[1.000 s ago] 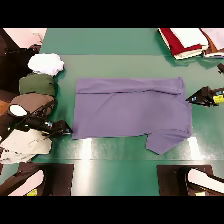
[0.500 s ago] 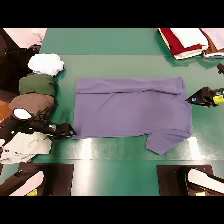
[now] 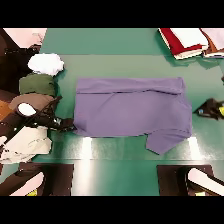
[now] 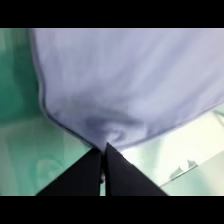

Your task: Fold the shirts.

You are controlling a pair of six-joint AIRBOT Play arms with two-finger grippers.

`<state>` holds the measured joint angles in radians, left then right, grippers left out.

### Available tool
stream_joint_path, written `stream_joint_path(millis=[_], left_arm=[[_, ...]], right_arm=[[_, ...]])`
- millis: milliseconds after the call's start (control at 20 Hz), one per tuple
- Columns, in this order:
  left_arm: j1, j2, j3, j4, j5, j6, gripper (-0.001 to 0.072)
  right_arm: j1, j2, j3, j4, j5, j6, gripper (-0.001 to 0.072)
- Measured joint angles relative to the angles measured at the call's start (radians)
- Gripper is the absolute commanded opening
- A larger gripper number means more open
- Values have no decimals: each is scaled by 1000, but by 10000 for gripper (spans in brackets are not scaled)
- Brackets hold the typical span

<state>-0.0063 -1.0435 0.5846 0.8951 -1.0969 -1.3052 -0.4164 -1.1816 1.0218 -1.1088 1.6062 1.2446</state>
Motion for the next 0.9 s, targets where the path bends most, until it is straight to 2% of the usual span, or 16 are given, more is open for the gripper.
stream_joint_path(millis=[300, 500, 550, 700, 750, 900], left_arm=[[-4, 0, 71, 0, 14, 21, 25], [-4, 0, 80, 0, 23, 28, 25], [-4, 0, 81, 0, 24, 28, 25], [-4, 0, 83, 1, 26, 31, 25], [-4, 0, 83, 2, 28, 32, 25], [-4, 0, 84, 3, 22, 39, 23]], right_arm=[[-105, 115, -283, -92, -59, 25, 448], [-58, 137, -383, -105, -156, 28, 446], [-35, 139, -394, -107, -183, 28, 422], [23, 143, -398, -111, -235, 29, 238], [37, 144, -393, -111, -246, 29, 33], [77, 145, -371, -114, -247, 29, 14]])
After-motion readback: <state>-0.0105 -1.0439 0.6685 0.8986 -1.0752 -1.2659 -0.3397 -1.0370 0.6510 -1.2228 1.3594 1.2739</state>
